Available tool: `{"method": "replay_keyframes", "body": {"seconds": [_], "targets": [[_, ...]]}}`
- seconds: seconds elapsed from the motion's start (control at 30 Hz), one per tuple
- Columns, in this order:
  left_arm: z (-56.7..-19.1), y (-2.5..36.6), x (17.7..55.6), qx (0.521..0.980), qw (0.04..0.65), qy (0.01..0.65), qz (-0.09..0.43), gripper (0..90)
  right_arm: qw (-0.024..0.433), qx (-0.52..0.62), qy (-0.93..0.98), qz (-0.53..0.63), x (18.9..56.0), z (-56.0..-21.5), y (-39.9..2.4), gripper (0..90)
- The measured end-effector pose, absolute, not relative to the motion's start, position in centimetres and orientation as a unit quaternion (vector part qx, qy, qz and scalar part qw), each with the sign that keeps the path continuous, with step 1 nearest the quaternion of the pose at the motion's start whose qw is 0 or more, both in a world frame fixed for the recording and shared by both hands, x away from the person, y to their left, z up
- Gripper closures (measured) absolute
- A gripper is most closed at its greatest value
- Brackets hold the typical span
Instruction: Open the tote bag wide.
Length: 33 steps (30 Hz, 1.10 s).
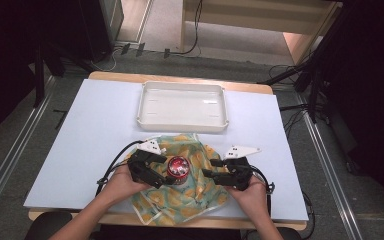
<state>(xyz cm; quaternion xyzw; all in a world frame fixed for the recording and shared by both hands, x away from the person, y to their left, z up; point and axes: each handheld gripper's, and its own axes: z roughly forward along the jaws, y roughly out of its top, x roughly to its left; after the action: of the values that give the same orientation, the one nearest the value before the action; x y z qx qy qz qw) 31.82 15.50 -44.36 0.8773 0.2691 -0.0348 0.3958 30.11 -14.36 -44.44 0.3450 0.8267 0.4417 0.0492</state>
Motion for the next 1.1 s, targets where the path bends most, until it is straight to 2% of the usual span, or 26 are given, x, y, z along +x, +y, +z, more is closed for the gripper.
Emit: {"method": "replay_keyframes", "body": {"seconds": [1.1], "targets": [[-47.0, 12.9, 31.9, 0.888, 0.385, 0.251, -0.012, 14.4, 0.044, 0.341, 0.829, 0.441, 30.1, -44.7, -13.9, 49.1]]}}
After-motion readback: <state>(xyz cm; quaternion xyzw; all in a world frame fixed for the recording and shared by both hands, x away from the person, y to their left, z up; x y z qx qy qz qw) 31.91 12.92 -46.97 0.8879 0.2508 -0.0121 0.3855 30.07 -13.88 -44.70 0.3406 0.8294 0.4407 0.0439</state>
